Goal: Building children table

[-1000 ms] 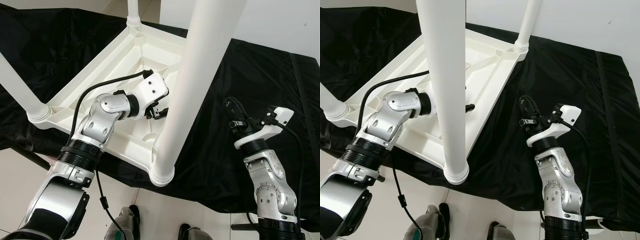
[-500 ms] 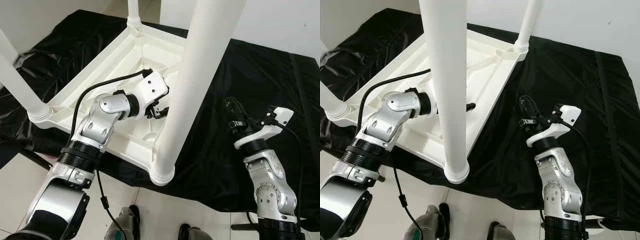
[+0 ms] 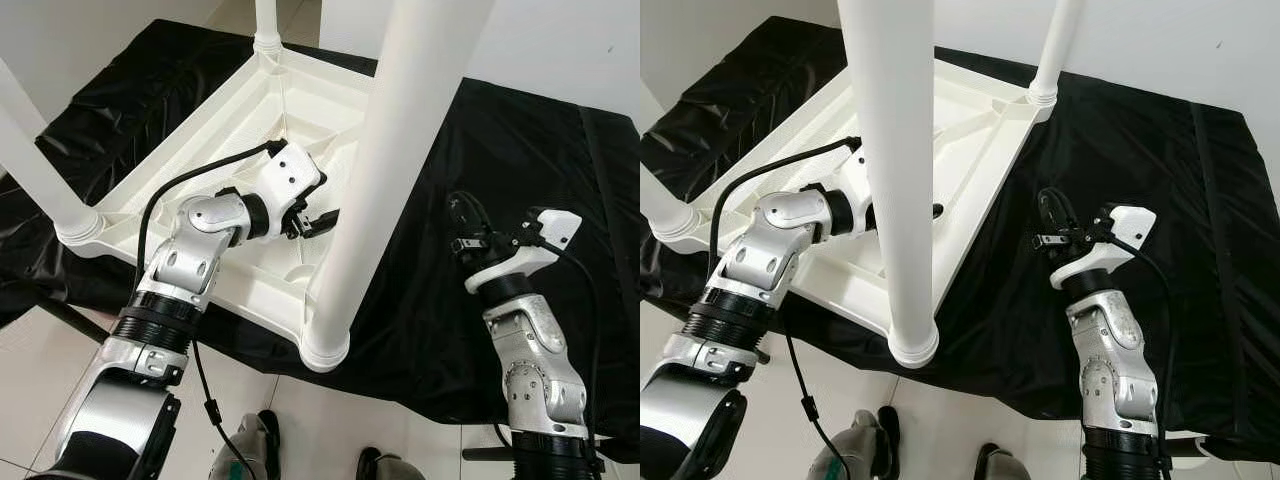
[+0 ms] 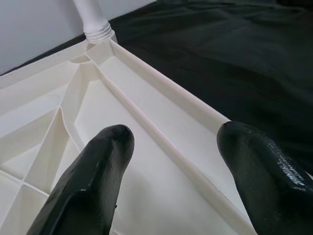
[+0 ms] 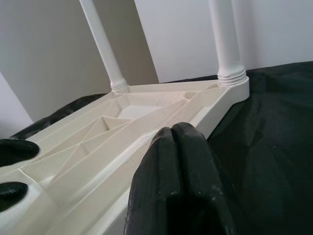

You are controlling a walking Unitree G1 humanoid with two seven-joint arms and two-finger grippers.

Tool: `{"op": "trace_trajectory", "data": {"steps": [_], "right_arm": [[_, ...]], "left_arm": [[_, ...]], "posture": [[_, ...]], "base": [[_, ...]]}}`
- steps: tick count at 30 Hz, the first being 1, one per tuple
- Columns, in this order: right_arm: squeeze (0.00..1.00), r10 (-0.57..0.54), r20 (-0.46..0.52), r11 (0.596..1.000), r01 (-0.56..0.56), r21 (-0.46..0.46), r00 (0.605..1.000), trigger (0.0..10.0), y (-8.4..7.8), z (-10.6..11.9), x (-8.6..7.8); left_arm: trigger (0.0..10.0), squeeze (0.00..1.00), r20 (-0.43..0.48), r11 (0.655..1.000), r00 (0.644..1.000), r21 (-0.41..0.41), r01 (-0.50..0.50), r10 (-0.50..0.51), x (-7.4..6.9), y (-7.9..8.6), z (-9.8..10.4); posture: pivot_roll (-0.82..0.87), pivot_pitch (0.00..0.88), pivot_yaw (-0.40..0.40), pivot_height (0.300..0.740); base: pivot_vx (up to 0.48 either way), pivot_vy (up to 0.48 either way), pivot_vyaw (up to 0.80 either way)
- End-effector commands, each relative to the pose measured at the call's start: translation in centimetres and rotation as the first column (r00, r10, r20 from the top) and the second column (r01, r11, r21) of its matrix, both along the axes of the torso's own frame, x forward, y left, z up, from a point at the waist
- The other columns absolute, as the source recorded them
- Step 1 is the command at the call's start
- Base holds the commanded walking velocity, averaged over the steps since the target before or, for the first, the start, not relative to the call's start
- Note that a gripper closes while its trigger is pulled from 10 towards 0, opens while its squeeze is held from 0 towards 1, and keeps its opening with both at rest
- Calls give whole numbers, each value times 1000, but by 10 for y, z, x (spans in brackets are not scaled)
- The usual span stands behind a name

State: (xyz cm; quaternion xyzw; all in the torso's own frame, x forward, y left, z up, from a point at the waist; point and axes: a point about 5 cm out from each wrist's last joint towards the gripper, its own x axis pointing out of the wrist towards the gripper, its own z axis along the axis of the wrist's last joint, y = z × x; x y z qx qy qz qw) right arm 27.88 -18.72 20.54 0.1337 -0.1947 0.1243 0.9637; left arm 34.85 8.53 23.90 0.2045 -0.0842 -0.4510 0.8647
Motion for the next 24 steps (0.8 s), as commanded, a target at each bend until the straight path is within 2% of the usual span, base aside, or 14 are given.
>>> {"op": "trace_trajectory", "data": {"steps": [1,4,5,7,10,13,17,19,24], "right_arm": [[0,-27,10,1000,27,-2,1000,10000,-3,1,0],[0,-68,18,998,68,-7,998,10000,-3,1,2],[0,-68,18,998,68,-7,998,10000,-3,1,2],[0,-92,25,996,93,-16,995,10000,-3,2,4],[0,-99,27,995,100,-21,995,10000,-3,2,4],[0,-136,36,989,138,-45,990,10000,-1,3,7],[0,-150,36,987,151,-48,988,10000,0,3,8],[0,-164,36,985,166,-56,986,10000,0,3,10],[0,-163,38,984,165,-63,986,10000,3,1,11]], "left_arm": [[10000,0,27,964,973,-139,-225,231,7,10,5],[10000,0,1,916,945,-248,-316,327,8,21,8],[10000,0,1,916,945,-248,-316,327,8,21,8],[10000,0,-24,888,931,-291,-355,364,7,26,7],[10000,0,-29,882,928,-302,-362,371,7,27,6],[10000,0,-44,846,917,-371,-384,397,2,31,6],[10000,0,-50,830,911,-392,-396,410,0,33,6],[10000,0,-68,806,899,-419,-418,432,0,36,4],[10000,0,-108,774,886,-447,-449,452,0,39,-2]], "posture": [[130,189,-4,740],[131,186,-5,740],[131,186,-5,740],[131,181,-5,740],[130,180,-5,740],[126,175,-7,740],[122,170,-6,740],[119,169,-6,740],[117,162,-8,740]], "base": [[0,0,0],[0,0,0],[0,0,0],[0,0,0],[0,0,0],[0,0,0],[0,0,0],[0,0,0],[0,0,0]]}}
